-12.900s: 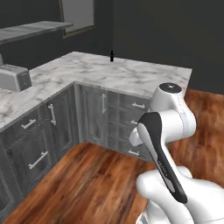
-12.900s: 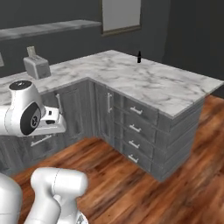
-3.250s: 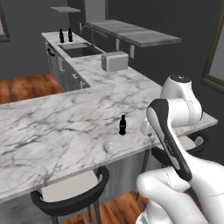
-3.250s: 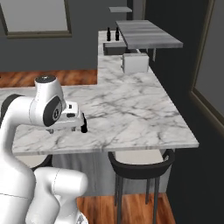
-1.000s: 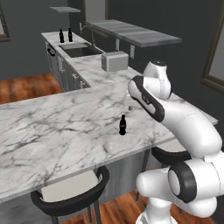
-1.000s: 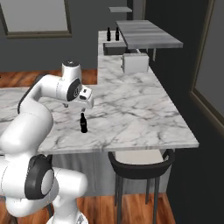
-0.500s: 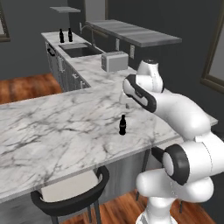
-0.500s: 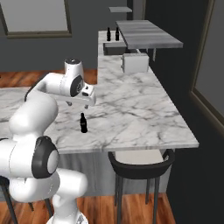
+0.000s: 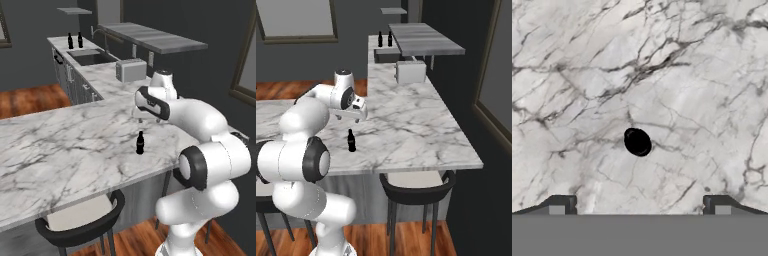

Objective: Place the large bottle from the dining counter next to the other large bottle outside the sink, and place the small bottle from the dining counter next to the other small bottle inside the sink.

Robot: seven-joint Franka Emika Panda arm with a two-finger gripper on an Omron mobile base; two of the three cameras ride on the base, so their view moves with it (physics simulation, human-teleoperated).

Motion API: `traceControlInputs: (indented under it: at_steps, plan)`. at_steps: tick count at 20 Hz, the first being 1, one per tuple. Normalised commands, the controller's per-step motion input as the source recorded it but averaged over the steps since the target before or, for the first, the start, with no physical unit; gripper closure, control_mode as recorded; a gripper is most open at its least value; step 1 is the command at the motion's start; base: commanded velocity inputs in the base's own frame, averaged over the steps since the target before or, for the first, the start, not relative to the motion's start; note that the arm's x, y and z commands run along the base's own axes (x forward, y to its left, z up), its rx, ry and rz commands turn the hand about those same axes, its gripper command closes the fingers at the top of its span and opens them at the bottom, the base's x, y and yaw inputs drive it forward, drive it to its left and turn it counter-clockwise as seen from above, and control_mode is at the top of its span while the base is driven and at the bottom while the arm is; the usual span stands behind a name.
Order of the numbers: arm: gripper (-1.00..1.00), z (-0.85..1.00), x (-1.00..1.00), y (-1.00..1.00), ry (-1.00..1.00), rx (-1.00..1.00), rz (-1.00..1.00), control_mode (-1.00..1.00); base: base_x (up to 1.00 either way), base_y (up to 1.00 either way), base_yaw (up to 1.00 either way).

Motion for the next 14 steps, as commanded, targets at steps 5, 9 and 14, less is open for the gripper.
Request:
traceControlInputs:
  at_steps: [5,9,14]
  plan:
    - [-1.00,-0.23,0.33,0.11,0.00,0.00,0.00,-1.00,0.00,0.00,0.00]
    - [-1.00,-0.11,0.28,0.01,0.05,-0.01,0.00,-1.00,0.00,0.00,0.00]
    - [-1.00,-0.11,0.05,0.00,0.11,-0.02,0.00,-1.00,0.00,0.00,0.00]
